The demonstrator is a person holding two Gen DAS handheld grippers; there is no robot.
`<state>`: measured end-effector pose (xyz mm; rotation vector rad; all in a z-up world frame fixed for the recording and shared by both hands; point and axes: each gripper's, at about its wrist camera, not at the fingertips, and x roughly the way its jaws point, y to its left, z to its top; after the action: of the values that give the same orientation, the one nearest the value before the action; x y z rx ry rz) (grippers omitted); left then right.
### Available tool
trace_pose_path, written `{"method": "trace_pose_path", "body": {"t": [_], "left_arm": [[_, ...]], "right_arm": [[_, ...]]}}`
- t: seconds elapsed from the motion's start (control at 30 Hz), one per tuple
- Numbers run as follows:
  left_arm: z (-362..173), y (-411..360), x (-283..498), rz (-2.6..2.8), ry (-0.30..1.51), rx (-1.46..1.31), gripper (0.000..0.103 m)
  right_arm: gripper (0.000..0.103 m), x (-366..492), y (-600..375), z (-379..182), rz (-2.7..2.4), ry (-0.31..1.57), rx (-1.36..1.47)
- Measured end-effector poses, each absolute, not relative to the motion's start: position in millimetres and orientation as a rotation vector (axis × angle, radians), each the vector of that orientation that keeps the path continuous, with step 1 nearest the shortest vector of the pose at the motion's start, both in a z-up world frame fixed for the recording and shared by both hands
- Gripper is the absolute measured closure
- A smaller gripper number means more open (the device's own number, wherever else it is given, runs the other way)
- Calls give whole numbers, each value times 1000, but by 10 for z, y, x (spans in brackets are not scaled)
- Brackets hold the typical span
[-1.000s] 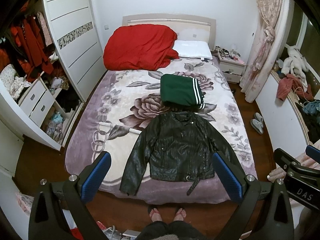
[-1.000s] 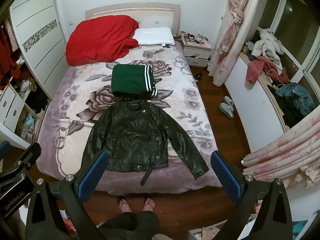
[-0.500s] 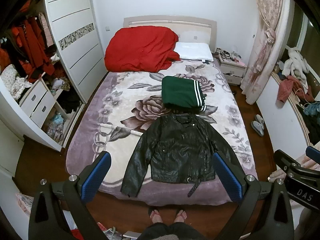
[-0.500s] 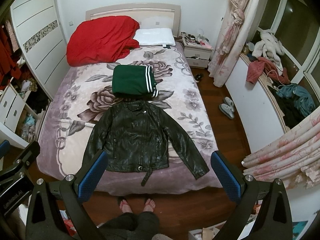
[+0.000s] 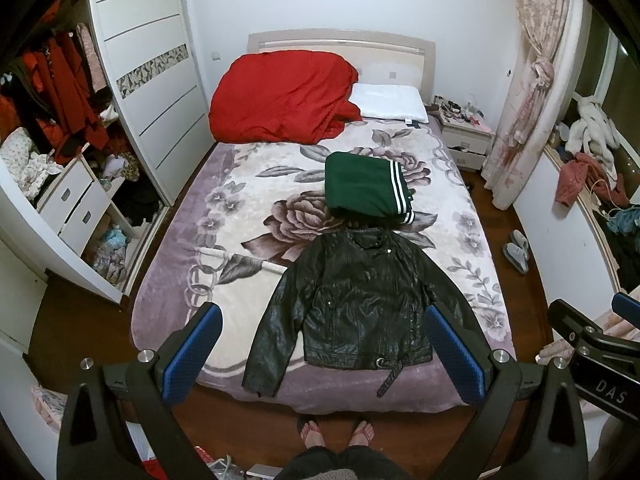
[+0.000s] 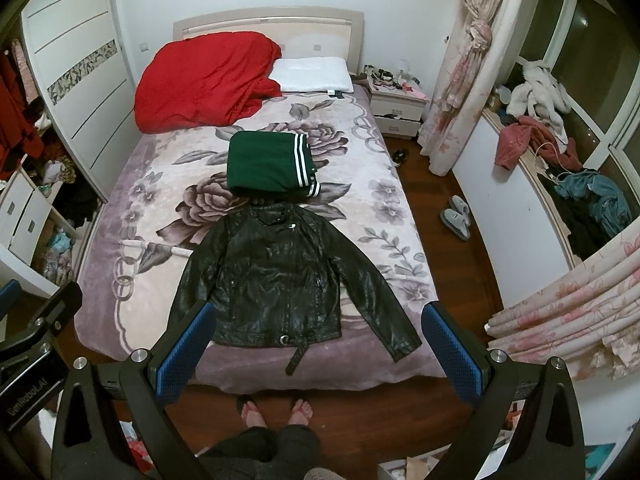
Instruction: Fold large clothes
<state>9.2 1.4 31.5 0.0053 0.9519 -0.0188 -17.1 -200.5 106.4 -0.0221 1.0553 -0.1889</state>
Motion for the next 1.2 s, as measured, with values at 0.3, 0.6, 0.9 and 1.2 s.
{"method": "trace_pose_path", "body": {"t": [0.3, 0.6, 0.9, 1.2], "left_arm": [[-365, 89, 867, 87, 869, 137, 0], [-2304, -225, 1613, 194, 1049, 218, 0], [-4057, -805, 1884, 281, 1269, 286, 0], [-5051, -1301, 2072, 278, 1360, 348, 0]], "right_arm": [[0, 374, -2107, 651, -184, 1098, 90], [35, 754, -4062, -1824, -487, 1297, 536], [24, 358, -5885, -4516, -694, 1487, 807], [30, 163, -6387, -5970, -670, 1542, 988]]}}
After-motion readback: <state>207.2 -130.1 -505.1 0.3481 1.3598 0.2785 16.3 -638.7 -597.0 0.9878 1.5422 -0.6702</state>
